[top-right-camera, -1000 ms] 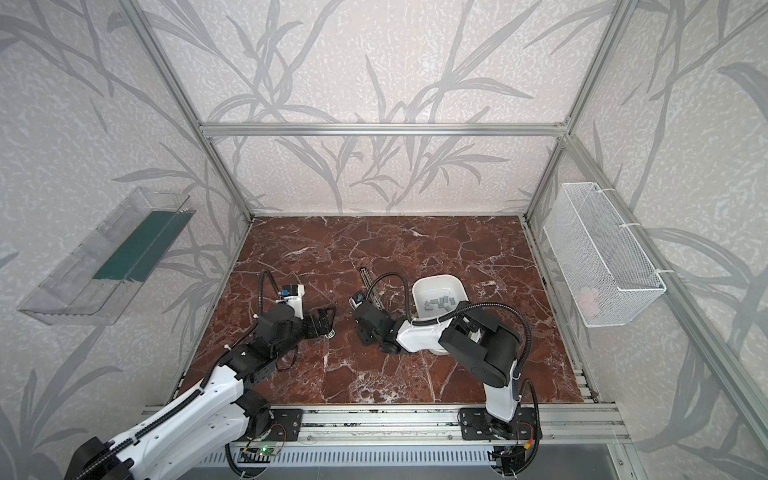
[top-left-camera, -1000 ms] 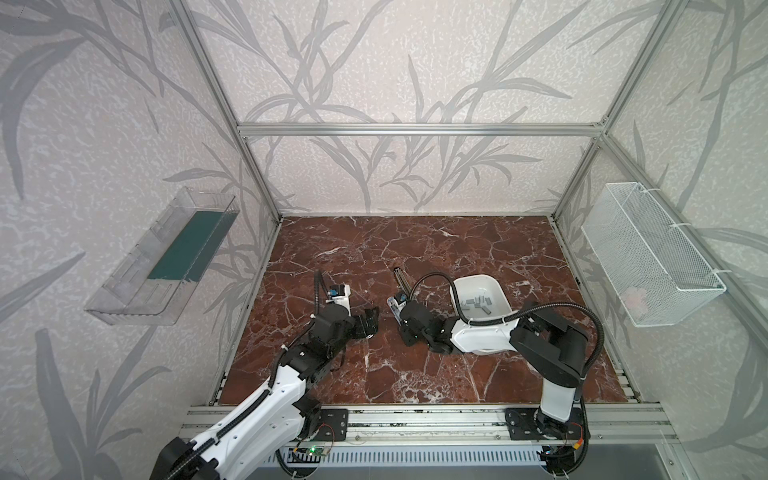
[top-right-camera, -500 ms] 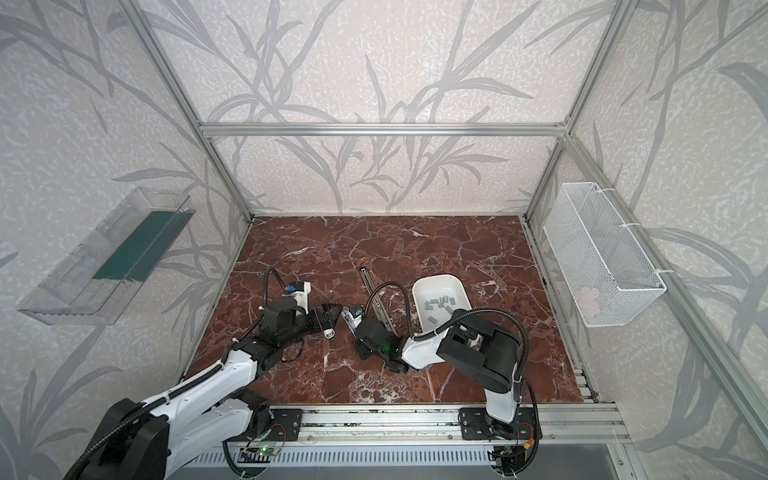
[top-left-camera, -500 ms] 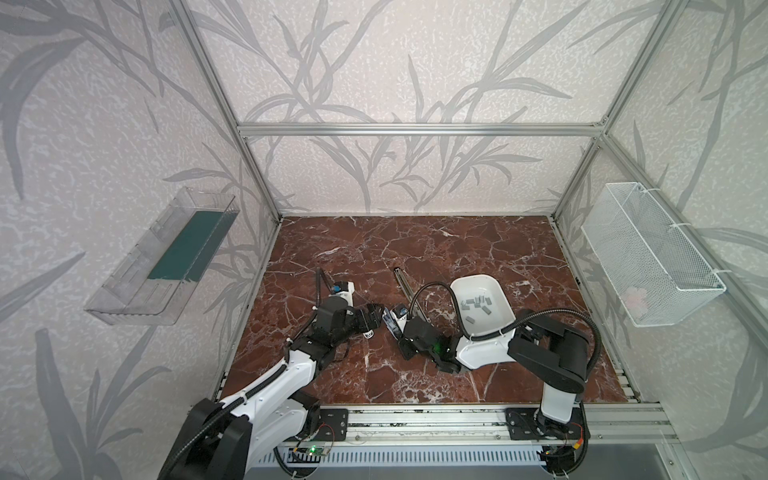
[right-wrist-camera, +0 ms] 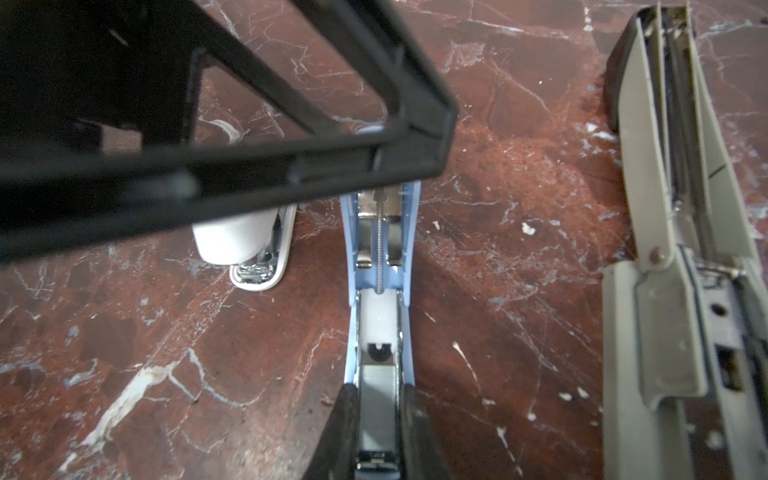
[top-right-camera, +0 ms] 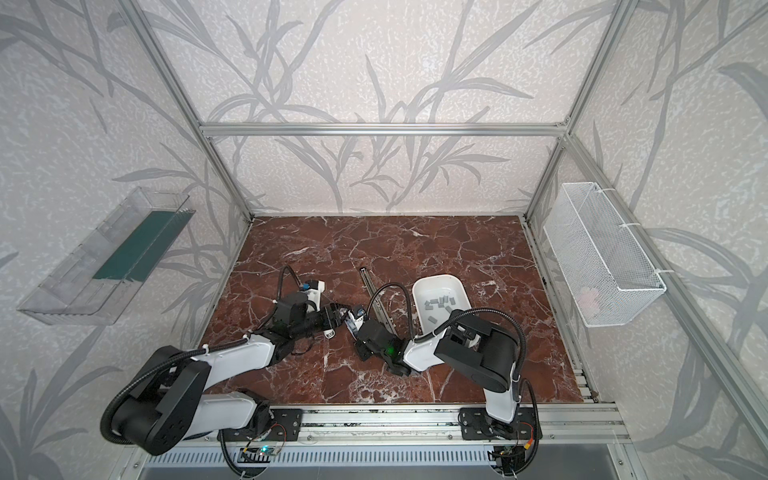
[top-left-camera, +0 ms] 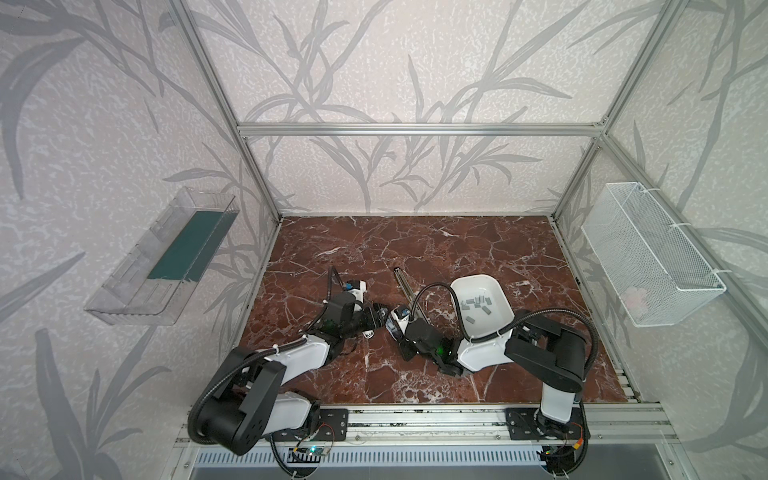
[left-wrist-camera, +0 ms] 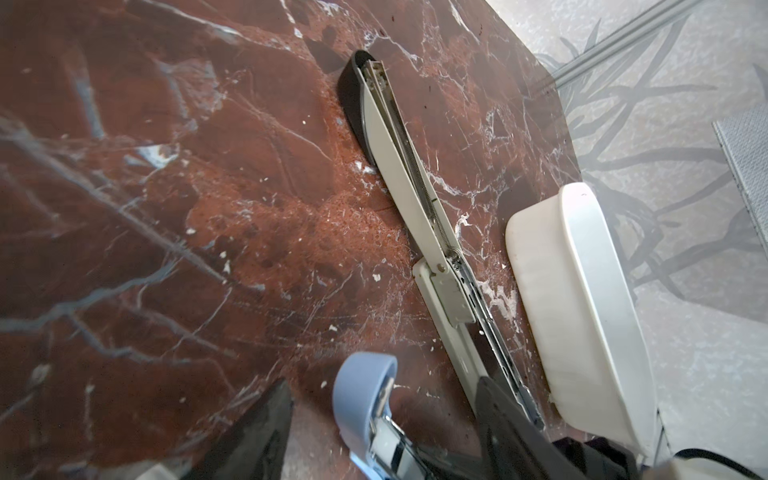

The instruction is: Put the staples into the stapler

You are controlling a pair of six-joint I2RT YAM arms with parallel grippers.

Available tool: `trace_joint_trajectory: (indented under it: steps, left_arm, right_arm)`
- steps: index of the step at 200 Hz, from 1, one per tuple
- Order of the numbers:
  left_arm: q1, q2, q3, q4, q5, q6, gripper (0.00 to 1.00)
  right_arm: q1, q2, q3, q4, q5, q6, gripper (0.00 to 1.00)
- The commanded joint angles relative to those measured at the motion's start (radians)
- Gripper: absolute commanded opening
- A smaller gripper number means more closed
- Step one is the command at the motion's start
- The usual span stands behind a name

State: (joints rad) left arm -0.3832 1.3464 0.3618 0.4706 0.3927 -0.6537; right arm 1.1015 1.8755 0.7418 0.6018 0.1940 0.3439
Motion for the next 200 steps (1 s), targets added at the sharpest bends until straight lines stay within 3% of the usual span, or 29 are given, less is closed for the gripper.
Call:
trace_joint_trajectory:
  steps: [1, 31, 74, 159, 200]
  left_arm:
    - [0.004, 0.065, 0.057, 0.115, 0.107, 0.015, 0.59]
    - [0.001, 0.112, 0.061, 0.207, 0.175, 0.024, 0.43]
    - [-0.028, 0.108, 0.023, 0.271, 0.202, 0.046, 0.37]
    - [-0.128, 0.118, -0.068, 0.326, 0.109, 0.098, 0.29]
    - [-0.18, 0.079, -0.101, 0.297, 0.015, 0.142, 0.27]
  right_arm:
    - [0.01, 0.029, -0.009, -0.011, -0.025, 0.002, 0.11]
    - [0.009, 0.046, -0.011, 0.022, -0.016, 0.011, 0.11]
    - [0.003, 0.053, 0.002, 0.02, -0.007, 0.013, 0.1]
    - [-0.003, 0.047, -0.01, 0.039, 0.012, 0.015, 0.1]
    - [-0.003, 0.022, -0.026, 0.056, 0.009, 0.019, 0.18]
